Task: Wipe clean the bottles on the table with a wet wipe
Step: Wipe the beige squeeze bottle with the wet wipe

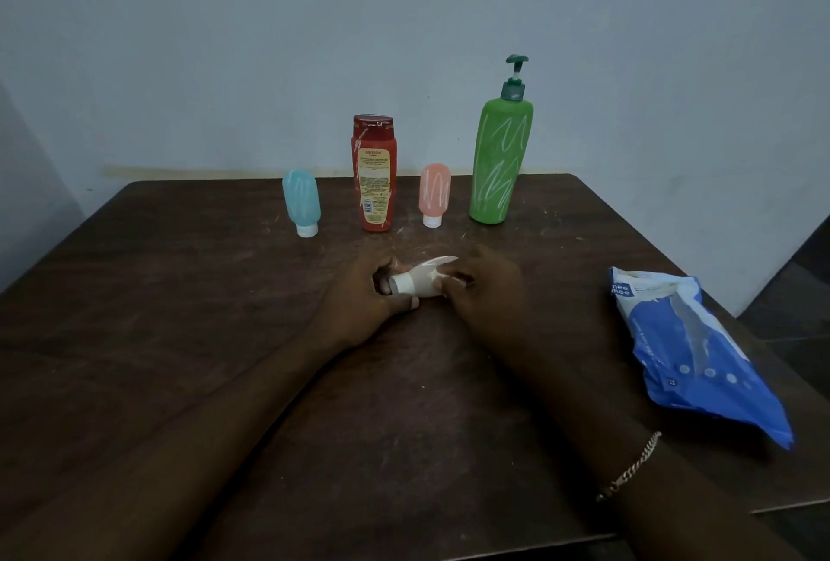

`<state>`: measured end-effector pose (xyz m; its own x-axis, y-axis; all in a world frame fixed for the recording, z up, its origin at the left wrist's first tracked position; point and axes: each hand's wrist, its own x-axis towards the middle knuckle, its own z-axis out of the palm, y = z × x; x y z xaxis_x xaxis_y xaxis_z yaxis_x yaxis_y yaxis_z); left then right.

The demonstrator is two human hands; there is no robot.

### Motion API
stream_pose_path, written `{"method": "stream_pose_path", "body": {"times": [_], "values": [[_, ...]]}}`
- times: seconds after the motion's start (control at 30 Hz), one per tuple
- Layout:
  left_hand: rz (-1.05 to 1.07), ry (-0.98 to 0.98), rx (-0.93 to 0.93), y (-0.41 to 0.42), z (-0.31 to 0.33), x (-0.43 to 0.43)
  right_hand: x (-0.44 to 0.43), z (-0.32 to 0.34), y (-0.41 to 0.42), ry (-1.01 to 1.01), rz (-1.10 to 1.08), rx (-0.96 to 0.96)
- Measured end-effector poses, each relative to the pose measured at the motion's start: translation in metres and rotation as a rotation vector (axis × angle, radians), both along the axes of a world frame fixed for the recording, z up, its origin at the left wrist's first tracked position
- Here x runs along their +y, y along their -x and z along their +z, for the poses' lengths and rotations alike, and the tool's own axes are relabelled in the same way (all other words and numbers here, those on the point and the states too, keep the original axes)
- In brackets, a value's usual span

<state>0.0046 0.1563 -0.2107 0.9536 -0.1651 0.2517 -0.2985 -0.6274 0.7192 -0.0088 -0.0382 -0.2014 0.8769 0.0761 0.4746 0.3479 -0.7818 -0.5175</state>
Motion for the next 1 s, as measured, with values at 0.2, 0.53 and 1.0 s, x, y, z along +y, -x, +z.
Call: {"method": "stream_pose_path", "body": {"times": [0.2, 0.53, 1.0], "values": [[0.001, 0.013, -0.006, 0.001, 0.0, 0.0, 0.001, 0.01, 0.0, -0.098, -0.033, -0.05], [0.004, 0.044, -0.003, 0.001, 0.0, -0.002, -0.004, 0.009, -0.001, -0.085, -0.026, -0.051], [-0.011, 0.107, -0.031, 0.003, 0.001, -0.001, 0.018, 0.014, 0.011, -0.048, 0.102, -0.102]]}}
